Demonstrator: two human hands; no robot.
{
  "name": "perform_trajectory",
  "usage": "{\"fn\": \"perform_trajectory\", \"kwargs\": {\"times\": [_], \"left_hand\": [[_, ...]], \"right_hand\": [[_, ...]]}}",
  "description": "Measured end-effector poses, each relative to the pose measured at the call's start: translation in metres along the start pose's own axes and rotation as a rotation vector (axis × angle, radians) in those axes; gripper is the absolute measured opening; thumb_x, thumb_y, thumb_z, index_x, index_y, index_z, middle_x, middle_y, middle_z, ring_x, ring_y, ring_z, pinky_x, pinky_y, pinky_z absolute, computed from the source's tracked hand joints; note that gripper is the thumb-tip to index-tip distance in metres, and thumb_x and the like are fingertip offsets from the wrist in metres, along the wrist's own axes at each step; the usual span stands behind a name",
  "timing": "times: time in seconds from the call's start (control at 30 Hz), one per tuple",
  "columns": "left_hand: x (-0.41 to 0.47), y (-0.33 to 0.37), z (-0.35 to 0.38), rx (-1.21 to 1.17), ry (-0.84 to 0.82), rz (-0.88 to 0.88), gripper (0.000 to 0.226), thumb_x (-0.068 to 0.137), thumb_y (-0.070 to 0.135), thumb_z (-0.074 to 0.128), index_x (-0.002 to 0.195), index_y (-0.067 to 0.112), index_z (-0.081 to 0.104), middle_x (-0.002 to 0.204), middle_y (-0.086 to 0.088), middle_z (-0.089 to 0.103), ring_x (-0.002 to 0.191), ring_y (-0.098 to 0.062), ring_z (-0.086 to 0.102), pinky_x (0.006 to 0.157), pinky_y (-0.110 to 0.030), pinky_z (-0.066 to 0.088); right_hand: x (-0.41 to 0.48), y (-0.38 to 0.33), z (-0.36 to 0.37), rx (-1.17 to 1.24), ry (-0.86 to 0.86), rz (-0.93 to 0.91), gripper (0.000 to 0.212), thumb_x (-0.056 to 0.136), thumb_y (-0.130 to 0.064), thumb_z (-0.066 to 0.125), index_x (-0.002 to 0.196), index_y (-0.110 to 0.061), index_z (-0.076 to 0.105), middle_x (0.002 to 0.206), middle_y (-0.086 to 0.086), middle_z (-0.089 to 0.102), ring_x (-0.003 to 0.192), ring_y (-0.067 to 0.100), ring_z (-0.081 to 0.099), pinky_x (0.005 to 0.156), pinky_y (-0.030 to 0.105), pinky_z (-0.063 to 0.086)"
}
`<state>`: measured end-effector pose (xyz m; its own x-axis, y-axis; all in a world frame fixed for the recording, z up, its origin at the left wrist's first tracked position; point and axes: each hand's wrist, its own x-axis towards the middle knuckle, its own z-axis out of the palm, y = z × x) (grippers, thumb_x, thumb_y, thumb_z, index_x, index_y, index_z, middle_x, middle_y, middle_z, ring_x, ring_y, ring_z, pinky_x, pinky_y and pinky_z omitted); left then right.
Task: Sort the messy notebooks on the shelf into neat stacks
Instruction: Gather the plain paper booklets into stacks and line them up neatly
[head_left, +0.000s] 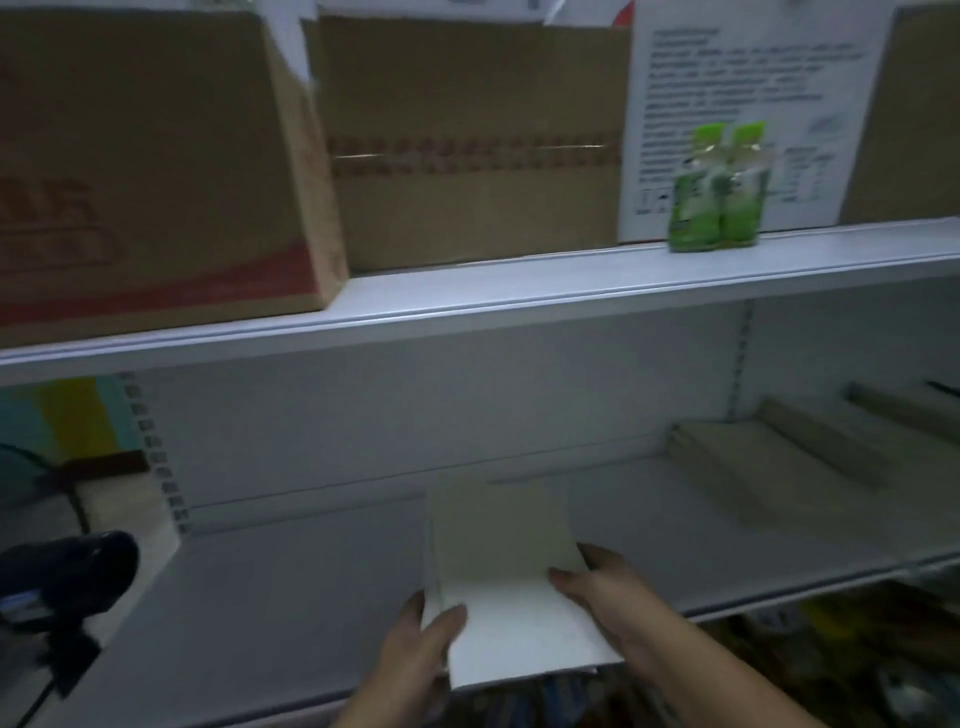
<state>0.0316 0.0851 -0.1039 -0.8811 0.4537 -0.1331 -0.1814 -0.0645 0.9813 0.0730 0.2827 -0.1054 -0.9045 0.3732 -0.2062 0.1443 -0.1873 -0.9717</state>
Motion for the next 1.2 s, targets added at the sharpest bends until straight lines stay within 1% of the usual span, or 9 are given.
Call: {"fn": "perform_trajectory", "kwargs": {"times": [0.13,0.2,0.3,0.37,0.47,0.63,0.8,0.97,1.2], "left_hand": [[0.015,-0.006,0.072,-0.1,-0.146,-0.134,0.072,0.028,0.008,0.084,0.093,-0.019,0.065,0.055,-0.013,0.068,0.045,-0.014,0.065,0.04,-0.019,0.048],[0.018,-0.007,0.106,-0.104,-0.126,-0.102,0.038,0.067,0.02,0.08,0.056,-0.011,0.062,0.044,-0.016,0.06,0.037,-0.02,0.06,0.029,-0.017,0.039],[0.036,-0.024,0.144,-0.2,0.068,-0.038,0.009,0.087,0.005,0.059,0.084,-0.003,0.06,0.091,-0.023,0.065,0.077,-0.027,0.059,0.071,-0.018,0.047],[0.049,-0.03,0.169,-0.155,0.122,0.021,0.049,0.059,0.014,0.077,0.104,0.005,0.058,0.104,-0.015,0.063,0.092,-0.024,0.059,0.09,-0.032,0.041],[0.067,-0.031,0.197,-0.154,0.034,-0.012,0.057,0.054,0.016,0.073,0.107,0.0,0.058,0.092,-0.012,0.065,0.077,-0.015,0.057,0.071,-0.026,0.042],[0.117,-0.033,0.25,-0.165,-0.043,-0.089,0.017,0.085,-0.002,0.06,0.101,-0.006,0.058,0.068,-0.008,0.061,0.058,-0.018,0.056,0.044,-0.02,0.042],[0.162,-0.028,0.304,-0.158,-0.233,-0.181,0.051,0.062,0.011,0.069,0.107,-0.007,0.055,0.088,-0.023,0.064,0.073,-0.029,0.063,0.057,-0.027,0.049],[0.205,-0.024,0.328,0.01,-0.303,-0.108,0.02,0.087,-0.005,0.054,0.105,0.0,0.061,0.084,-0.008,0.067,0.076,-0.022,0.063,0.065,-0.031,0.053],[0.264,-0.091,0.348,0.372,-0.082,0.002,0.084,0.054,0.078,0.043,0.109,0.018,0.067,0.111,-0.01,0.067,0.105,-0.029,0.062,0.092,-0.045,0.05]], "right_hand": [[-0.025,-0.009,-0.081,-0.007,0.005,-0.038,0.031,0.09,0.005,0.053,0.118,-0.007,0.051,0.098,0.003,0.066,0.08,0.013,0.066,0.055,0.017,0.053],[-0.031,-0.01,-0.109,-0.035,0.022,-0.044,0.028,0.091,0.006,0.052,0.114,-0.009,0.054,0.098,0.003,0.068,0.076,0.01,0.069,0.057,0.017,0.053],[-0.027,-0.005,-0.127,-0.084,0.135,-0.058,0.03,0.089,0.006,0.053,0.114,-0.01,0.057,0.103,0.003,0.069,0.091,0.018,0.069,0.082,0.03,0.056],[-0.025,-0.006,-0.139,-0.102,0.249,-0.048,0.033,0.086,0.0,0.055,0.117,-0.013,0.055,0.101,0.003,0.068,0.092,0.022,0.068,0.089,0.039,0.054],[-0.018,-0.018,-0.165,-0.07,0.326,0.004,0.041,0.082,-0.005,0.06,0.121,-0.016,0.051,0.104,0.003,0.066,0.092,0.024,0.067,0.082,0.037,0.056],[0.0,-0.037,-0.213,-0.223,0.482,-0.037,0.048,0.076,-0.014,0.069,0.12,-0.02,0.051,0.1,-0.005,0.062,0.089,0.015,0.063,0.073,0.023,0.054],[0.031,-0.076,-0.268,-0.377,0.604,-0.07,0.031,0.082,0.001,0.06,0.111,-0.011,0.06,0.094,-0.001,0.065,0.075,0.011,0.062,0.051,0.014,0.049],[0.07,-0.092,-0.312,-0.835,0.602,-0.05,0.024,0.082,-0.014,0.057,0.101,-0.026,0.068,0.097,-0.007,0.068,0.074,0.004,0.059,0.058,0.014,0.045],[0.14,-0.063,-0.352,-1.084,0.45,0.089,0.055,0.092,-0.045,0.047,0.141,-0.021,0.037,0.141,0.0,0.04,0.135,0.02,0.037,0.106,0.025,0.03]]}}
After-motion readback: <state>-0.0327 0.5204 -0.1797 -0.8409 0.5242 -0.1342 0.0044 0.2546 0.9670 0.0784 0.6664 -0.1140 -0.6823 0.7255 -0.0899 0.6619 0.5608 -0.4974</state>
